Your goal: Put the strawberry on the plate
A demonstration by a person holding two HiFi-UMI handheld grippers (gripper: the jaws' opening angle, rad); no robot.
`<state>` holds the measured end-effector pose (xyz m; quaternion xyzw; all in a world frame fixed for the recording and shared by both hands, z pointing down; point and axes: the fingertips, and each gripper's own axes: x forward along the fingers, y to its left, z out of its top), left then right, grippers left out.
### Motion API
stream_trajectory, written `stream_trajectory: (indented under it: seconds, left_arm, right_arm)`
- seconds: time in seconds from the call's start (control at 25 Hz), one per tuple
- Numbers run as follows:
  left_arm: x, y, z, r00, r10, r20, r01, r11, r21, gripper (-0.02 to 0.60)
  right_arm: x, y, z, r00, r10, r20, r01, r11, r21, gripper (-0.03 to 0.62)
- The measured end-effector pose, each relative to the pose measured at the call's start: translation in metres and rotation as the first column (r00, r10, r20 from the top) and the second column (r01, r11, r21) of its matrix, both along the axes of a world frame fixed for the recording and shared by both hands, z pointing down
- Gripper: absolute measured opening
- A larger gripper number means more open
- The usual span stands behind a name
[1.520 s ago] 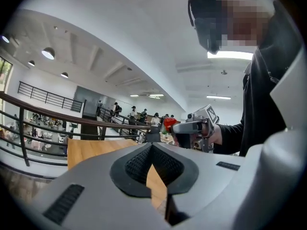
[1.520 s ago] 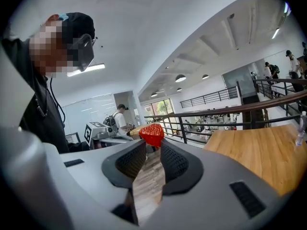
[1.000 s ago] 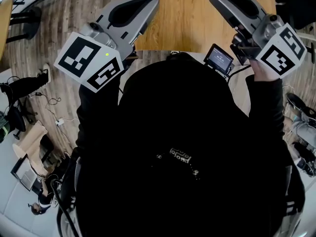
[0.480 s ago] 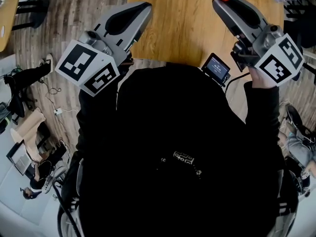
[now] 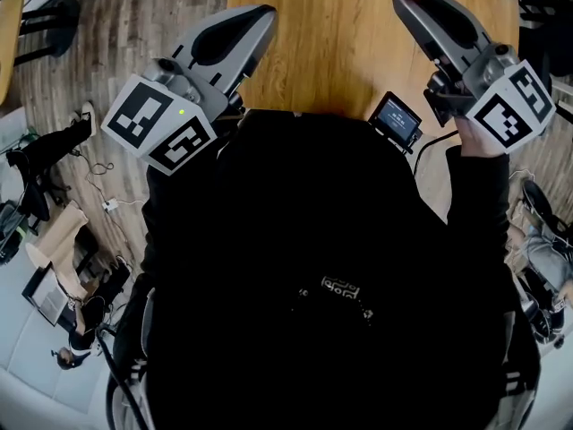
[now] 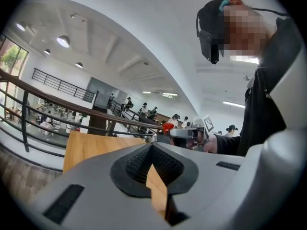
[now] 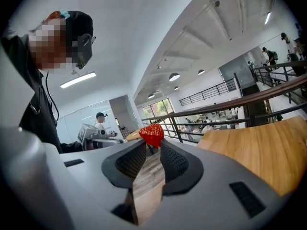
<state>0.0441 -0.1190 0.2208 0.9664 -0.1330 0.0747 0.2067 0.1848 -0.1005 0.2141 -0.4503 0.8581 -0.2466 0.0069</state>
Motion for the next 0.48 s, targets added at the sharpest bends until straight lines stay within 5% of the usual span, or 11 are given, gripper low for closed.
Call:
stream_trajectory:
  seconds: [0.16, 0.48]
  left_arm:
    - [0.004, 0.003, 0.001, 0.997, 0.068, -0.039, -0.068, 0.998, -0.006, 0.0]
    - [0.008, -0.007, -0.009, 0.996, 0.078, -0.053, -0.079, 0.997, -0.008, 0.0]
  right_arm:
    - [0.005, 0.003, -0.008, 0.997, 0.074, 0.022, -0.074, 0.997, 0.028, 0.104]
    - [0.006, -0.004, -0.012, 0.997, 0.079, -0.01, -0.079, 0.997, 0.007, 0.104]
